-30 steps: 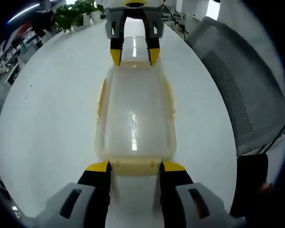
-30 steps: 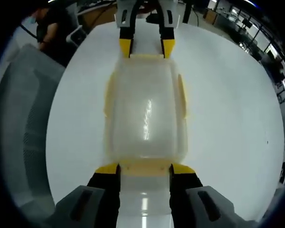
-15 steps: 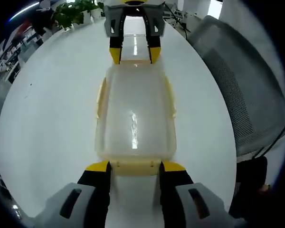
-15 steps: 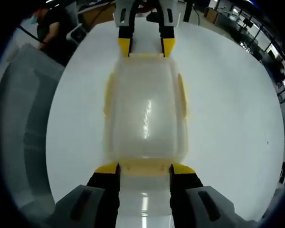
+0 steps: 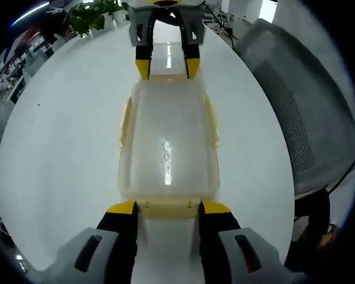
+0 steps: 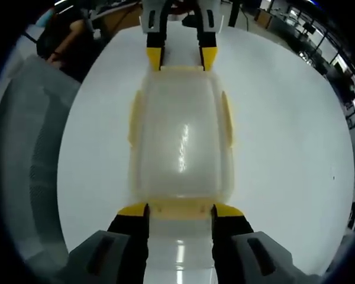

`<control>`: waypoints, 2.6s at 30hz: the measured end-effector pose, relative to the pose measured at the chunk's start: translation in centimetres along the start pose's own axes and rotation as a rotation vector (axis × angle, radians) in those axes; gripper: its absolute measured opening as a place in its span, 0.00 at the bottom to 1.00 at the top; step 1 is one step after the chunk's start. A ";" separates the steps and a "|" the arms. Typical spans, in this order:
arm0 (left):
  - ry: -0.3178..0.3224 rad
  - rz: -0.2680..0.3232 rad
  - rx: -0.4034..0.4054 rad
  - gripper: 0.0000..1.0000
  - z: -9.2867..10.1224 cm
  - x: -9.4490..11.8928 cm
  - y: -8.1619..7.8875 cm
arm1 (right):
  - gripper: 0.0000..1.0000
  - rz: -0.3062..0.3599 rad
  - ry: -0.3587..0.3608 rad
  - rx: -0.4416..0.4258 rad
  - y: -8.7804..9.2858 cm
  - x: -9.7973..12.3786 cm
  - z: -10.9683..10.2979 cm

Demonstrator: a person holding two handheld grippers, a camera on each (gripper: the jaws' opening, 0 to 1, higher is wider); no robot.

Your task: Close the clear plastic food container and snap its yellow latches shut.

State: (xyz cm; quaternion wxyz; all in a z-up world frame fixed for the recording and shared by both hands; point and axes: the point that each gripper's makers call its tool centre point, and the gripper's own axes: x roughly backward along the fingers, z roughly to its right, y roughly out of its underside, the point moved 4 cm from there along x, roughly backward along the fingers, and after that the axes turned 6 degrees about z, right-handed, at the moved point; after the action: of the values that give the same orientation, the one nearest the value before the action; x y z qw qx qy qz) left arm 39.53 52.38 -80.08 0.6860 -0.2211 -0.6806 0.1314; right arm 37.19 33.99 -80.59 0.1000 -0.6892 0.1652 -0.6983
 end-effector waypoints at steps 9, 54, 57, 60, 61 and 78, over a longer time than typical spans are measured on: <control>0.004 0.015 0.001 0.40 0.1 0.0 0.1 | 0.41 -0.020 -0.005 0.002 -0.1 -0.1 0.0; 0.011 -0.011 0.008 0.40 0.0 -0.1 0.1 | 0.40 -0.024 -0.004 0.011 0.0 -0.1 -0.1; 0.014 -0.007 0.000 0.40 0.0 -0.1 0.2 | 0.40 -0.018 -0.007 0.017 0.0 0.0 -0.1; 0.014 -0.006 -0.001 0.40 0.0 0.0 0.1 | 0.40 -0.019 -0.008 0.020 0.0 0.0 -0.1; 0.014 -0.006 0.000 0.40 0.0 -0.1 0.1 | 0.40 -0.021 -0.008 0.021 0.0 0.0 -0.1; 0.014 -0.019 0.004 0.40 0.1 -0.1 0.1 | 0.40 -0.027 -0.008 0.022 0.0 0.0 -0.2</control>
State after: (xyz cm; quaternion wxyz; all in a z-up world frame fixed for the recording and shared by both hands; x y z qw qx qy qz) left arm 39.45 52.42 -80.17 0.6925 -0.2141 -0.6775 0.1246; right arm 37.02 34.06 -80.60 0.0987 -0.6931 0.1479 -0.6986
